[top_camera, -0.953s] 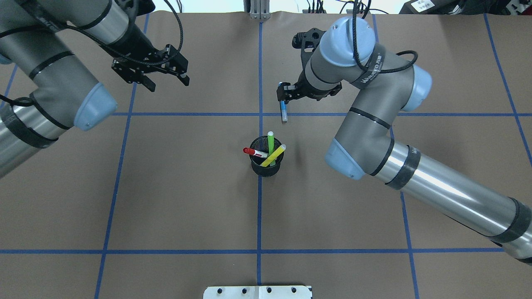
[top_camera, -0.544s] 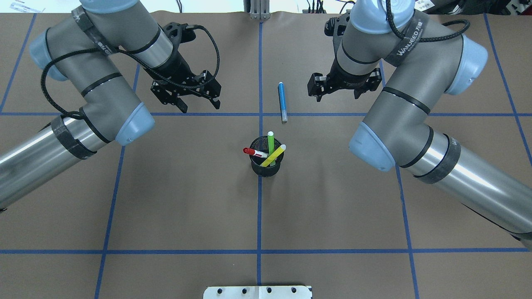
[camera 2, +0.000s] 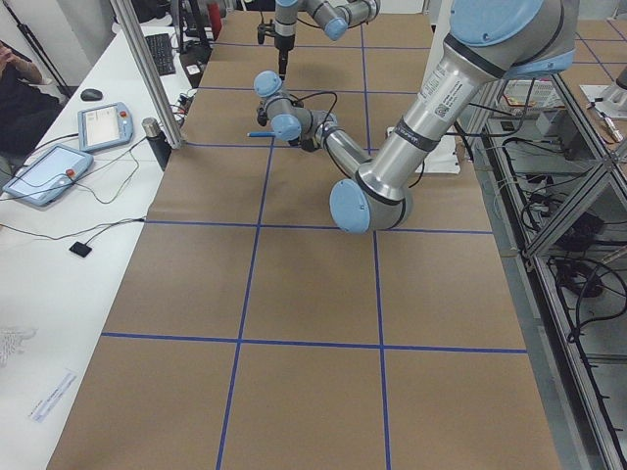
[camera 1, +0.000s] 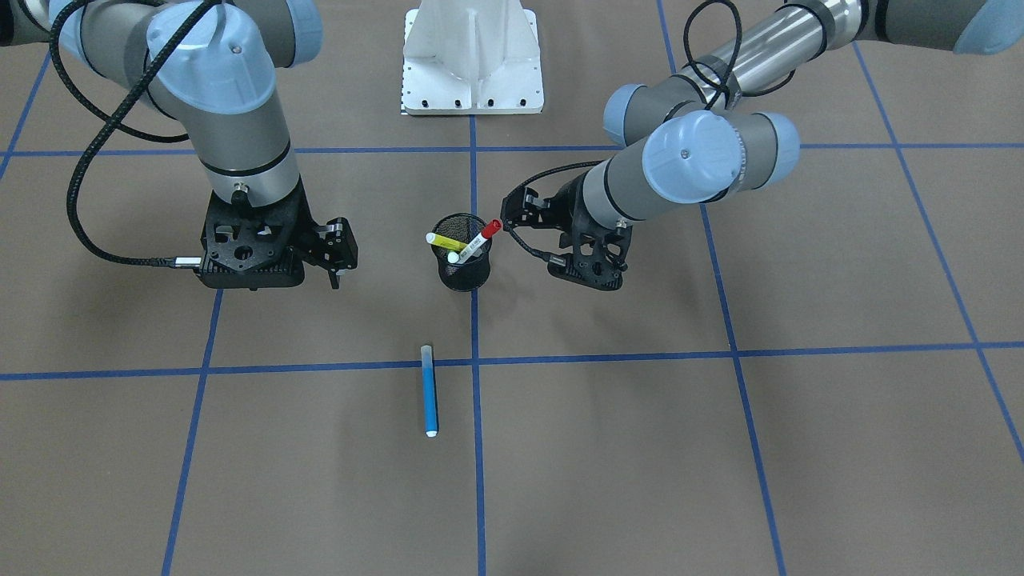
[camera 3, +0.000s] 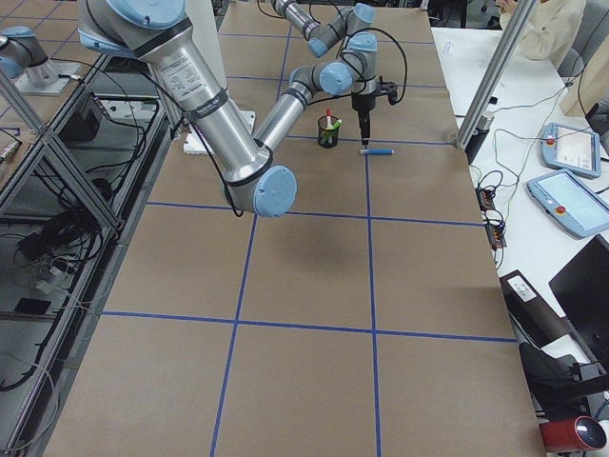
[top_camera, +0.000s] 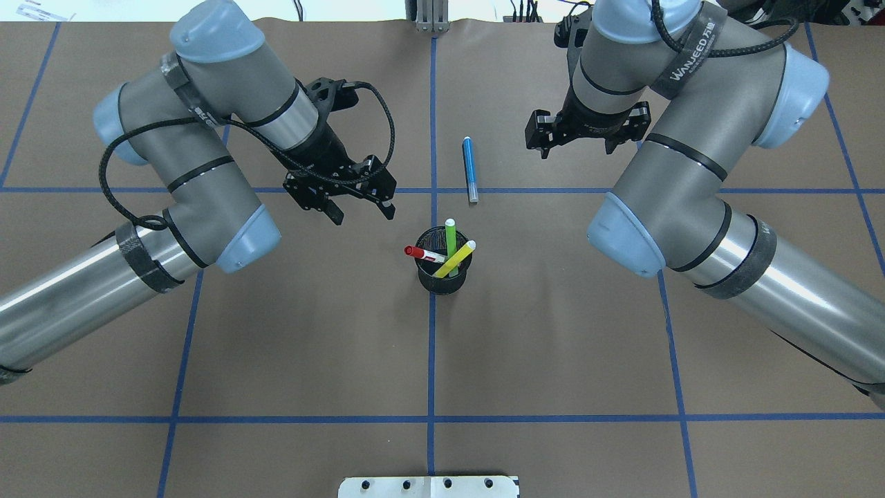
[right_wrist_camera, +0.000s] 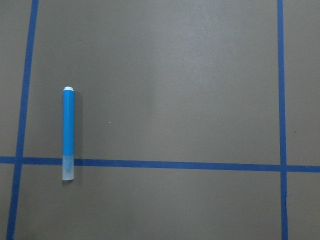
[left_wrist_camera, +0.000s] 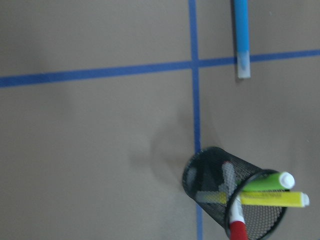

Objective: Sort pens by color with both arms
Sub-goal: 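Lower the left gripper onto the red-capped white marker in the cup and grasp it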

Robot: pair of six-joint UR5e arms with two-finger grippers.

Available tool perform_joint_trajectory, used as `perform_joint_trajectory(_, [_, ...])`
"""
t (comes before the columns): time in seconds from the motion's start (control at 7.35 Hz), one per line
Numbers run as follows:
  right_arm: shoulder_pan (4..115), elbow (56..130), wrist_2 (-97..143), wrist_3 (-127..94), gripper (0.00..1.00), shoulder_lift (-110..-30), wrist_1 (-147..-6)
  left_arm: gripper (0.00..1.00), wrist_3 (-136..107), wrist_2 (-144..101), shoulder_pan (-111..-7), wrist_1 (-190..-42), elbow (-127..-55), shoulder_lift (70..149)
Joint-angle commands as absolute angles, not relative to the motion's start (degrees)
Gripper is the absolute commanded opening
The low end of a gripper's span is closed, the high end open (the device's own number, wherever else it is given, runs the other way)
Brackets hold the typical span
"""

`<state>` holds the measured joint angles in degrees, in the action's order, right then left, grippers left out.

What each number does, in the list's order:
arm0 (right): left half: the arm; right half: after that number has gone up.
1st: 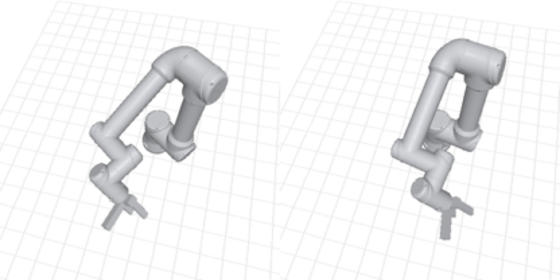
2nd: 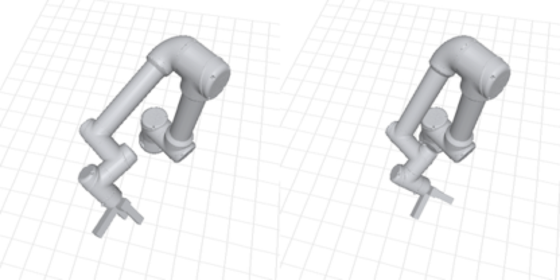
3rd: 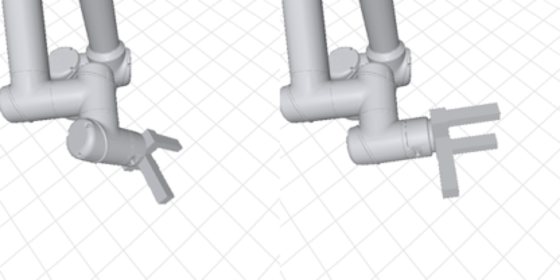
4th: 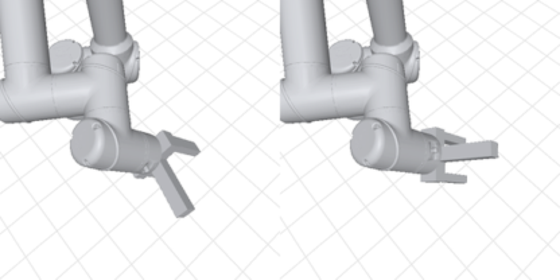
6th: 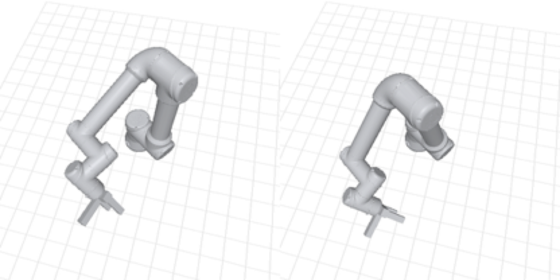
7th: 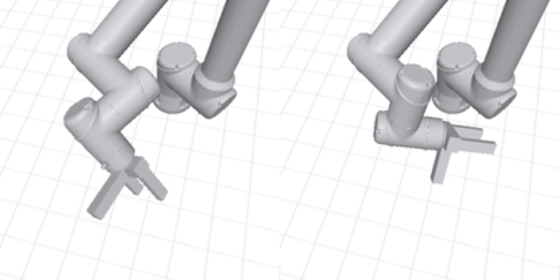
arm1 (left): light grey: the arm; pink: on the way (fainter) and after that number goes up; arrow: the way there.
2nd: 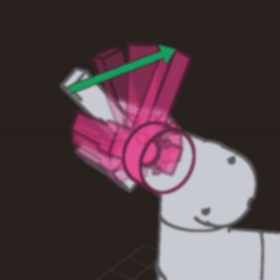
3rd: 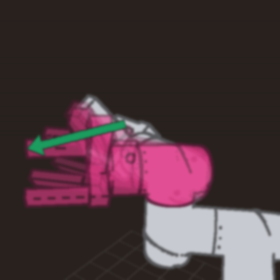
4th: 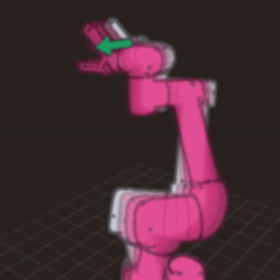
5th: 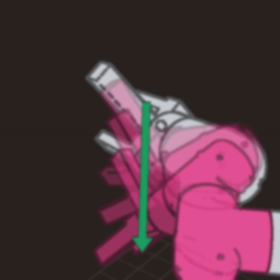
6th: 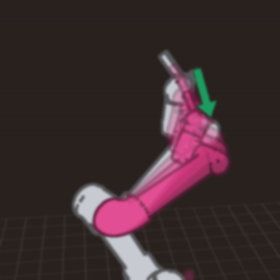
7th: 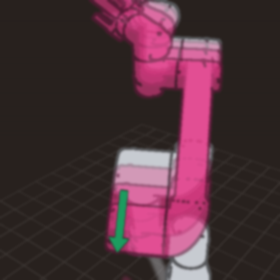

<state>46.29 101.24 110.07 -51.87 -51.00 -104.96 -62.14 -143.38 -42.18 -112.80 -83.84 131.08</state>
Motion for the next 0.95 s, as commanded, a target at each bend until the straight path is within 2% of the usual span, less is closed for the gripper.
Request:
perform_joint_trajectory(0.0, [46.3, 101.0, 109.1, -51.1, 0.97, -51.0, -105.0, 0.94, -63.3, -142.8, -39.7, -114.3, -79.9, 134.6])
perform_joint_trajectory(0.14, [46.3, 100.7, 109.0, -50.6, 0.97, -51.1, -105.0, 0.92, -63.4, -142.7, -39.1, -114.3, -77.6, 136.6])
perform_joint_trajectory(0.41, [46.2, 100.7, 108.7, -50.6, 0.97, -51.0, -104.9, 0.81, -63.3, -142.8, -39.1, -114.3, -77.5, 136.7])
perform_joint_trajectory(0.82, [46.1, 100.7, 108.5, -50.6, 0.97, -51.1, -104.9, 0.6, -63.3, -142.8, -39.2, -114.3, -77.5, 136.4])
